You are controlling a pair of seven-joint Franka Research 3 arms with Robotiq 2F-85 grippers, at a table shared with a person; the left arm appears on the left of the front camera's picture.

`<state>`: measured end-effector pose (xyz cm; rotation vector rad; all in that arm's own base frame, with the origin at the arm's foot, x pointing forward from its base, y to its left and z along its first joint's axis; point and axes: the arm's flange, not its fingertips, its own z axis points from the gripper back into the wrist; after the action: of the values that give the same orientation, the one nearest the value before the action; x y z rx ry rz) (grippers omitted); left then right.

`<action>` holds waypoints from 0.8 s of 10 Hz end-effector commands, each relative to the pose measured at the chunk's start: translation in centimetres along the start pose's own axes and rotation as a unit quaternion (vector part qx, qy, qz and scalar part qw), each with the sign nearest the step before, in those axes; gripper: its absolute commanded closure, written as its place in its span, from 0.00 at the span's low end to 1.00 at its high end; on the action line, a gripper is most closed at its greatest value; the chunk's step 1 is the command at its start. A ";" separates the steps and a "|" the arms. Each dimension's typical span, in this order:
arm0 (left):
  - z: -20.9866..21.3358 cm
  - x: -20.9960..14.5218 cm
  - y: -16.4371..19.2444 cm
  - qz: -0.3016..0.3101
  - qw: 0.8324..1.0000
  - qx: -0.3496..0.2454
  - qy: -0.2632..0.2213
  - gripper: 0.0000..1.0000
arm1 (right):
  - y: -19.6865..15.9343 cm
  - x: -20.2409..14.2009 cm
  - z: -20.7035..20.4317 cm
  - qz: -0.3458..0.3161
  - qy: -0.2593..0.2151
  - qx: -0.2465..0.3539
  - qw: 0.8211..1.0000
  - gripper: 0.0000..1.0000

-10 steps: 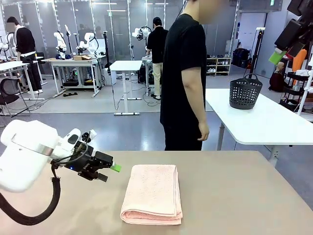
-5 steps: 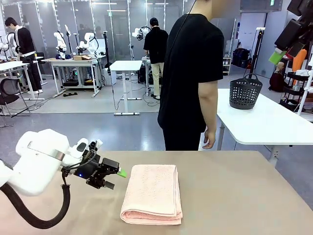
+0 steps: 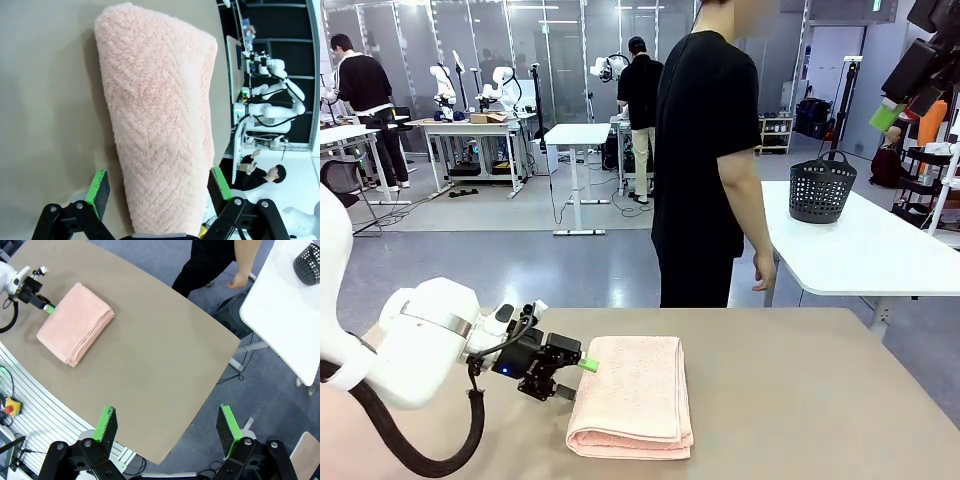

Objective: Fold the towel.
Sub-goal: Pick up the 100 cm Hotel Towel and place it on the left side of the table.

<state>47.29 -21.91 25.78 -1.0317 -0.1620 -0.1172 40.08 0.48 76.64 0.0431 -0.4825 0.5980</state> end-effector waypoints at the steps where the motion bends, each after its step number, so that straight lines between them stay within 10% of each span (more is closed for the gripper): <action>1: -1.8 0.6 -0.4 -0.001 1.000 -0.027 -0.014 0.00 | 0.0 -0.1 0.0 -0.001 0.001 -0.002 1.000 0.00; 5: -3.8 1.3 -0.9 0.011 1.000 -0.018 -0.016 0.00 | 0.0 -0.1 0.0 -0.001 0.001 -0.002 1.000 0.00; 6: -4.0 1.3 -1.0 0.010 1.000 -0.013 -0.016 0.44 | 0.0 -0.1 0.0 -0.001 0.001 -0.002 1.000 0.00; 7: -4.1 1.4 -1.1 0.011 1.000 -0.011 -0.018 0.59 | 0.0 -0.1 0.0 -0.001 0.001 -0.002 1.000 0.00; 8: -4.1 1.4 -1.2 0.011 1.000 -0.011 -0.018 1.00 | 0.0 -0.1 0.0 -0.001 0.001 -0.002 1.000 0.00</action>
<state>48.38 -25.15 25.13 -1.0594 -0.1613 -0.1052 40.08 0.48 76.64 0.0431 -0.4825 0.5980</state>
